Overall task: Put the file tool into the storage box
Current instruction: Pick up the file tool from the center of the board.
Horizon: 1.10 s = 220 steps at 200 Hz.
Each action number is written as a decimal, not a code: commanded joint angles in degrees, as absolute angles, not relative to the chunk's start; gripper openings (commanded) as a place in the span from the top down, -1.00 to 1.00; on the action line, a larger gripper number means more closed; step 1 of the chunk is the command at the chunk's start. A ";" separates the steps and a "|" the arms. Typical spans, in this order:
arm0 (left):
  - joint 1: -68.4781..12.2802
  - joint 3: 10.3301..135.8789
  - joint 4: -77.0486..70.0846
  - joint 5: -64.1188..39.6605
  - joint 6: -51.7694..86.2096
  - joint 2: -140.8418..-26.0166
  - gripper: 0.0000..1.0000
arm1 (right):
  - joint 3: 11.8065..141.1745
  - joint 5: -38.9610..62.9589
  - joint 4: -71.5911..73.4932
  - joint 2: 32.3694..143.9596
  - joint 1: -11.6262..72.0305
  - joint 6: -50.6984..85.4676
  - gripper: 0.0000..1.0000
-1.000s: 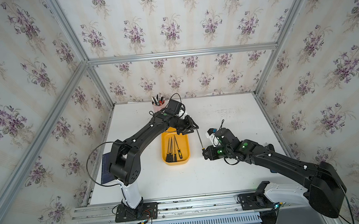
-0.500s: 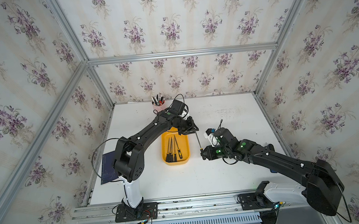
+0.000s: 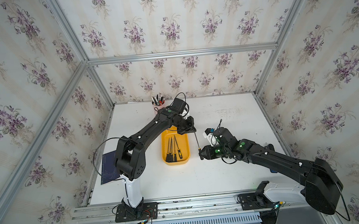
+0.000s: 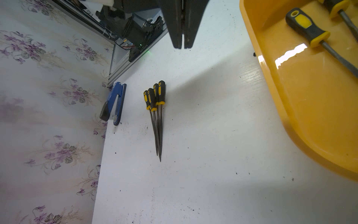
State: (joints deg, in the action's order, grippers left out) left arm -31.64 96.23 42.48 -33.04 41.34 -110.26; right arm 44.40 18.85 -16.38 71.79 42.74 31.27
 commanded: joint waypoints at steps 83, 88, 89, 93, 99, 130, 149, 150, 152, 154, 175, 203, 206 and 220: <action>-20.24 101.49 61.98 -23.90 24.92 -103.74 1.00 | 43.93 14.94 -17.69 67.60 42.74 31.72 -0.47; -19.61 101.01 61.82 -23.26 24.79 -103.60 1.00 | 43.74 14.92 -17.44 67.44 42.72 31.88 -0.47; -19.47 101.00 61.80 -23.06 24.79 -103.61 1.00 | 43.74 14.92 -17.44 67.44 42.72 31.88 -0.47; -19.09 100.70 61.63 -22.52 24.71 -103.54 1.00 | 43.59 14.93 -17.36 67.34 42.71 31.97 -0.47; -18.67 100.39 61.37 -21.32 24.71 -103.66 1.00 | 43.40 14.88 -17.07 67.18 42.70 32.08 -0.47; -18.08 100.01 58.88 -17.77 25.83 -105.58 1.00 | 42.98 14.68 -16.68 66.62 42.72 32.25 -0.47; -18.05 99.71 56.79 -16.55 27.25 -107.05 1.00 | 42.63 14.54 -16.87 66.14 42.68 32.18 -0.46; -18.08 99.69 56.70 -16.54 27.29 -107.14 1.00 | 42.59 14.52 -16.87 66.12 42.65 32.17 -0.46; -18.05 99.72 56.56 -16.53 27.41 -107.31 1.00 | 42.51 14.46 -16.92 66.06 42.74 32.13 -0.46; -18.09 99.79 56.46 -16.46 27.51 -107.53 1.00 | 42.47 14.43 -16.95 65.97 42.77 32.22 -0.46; -18.32 100.37 55.52 -16.29 28.25 -109.60 1.00 | 41.69 14.18 -17.09 65.00 42.72 32.34 -0.46; -18.59 99.52 54.26 -15.37 28.95 -111.33 1.00 | 40.99 13.63 -17.27 64.00 42.71 32.41 -0.46; -18.68 99.31 54.03 -15.33 29.06 -111.39 1.00 | 40.88 13.70 -17.31 63.94 42.69 32.41 -0.46; -18.89 98.62 53.05 -15.06 29.49 -111.86 1.00 | 40.78 13.54 -17.40 63.80 42.63 32.30 -0.46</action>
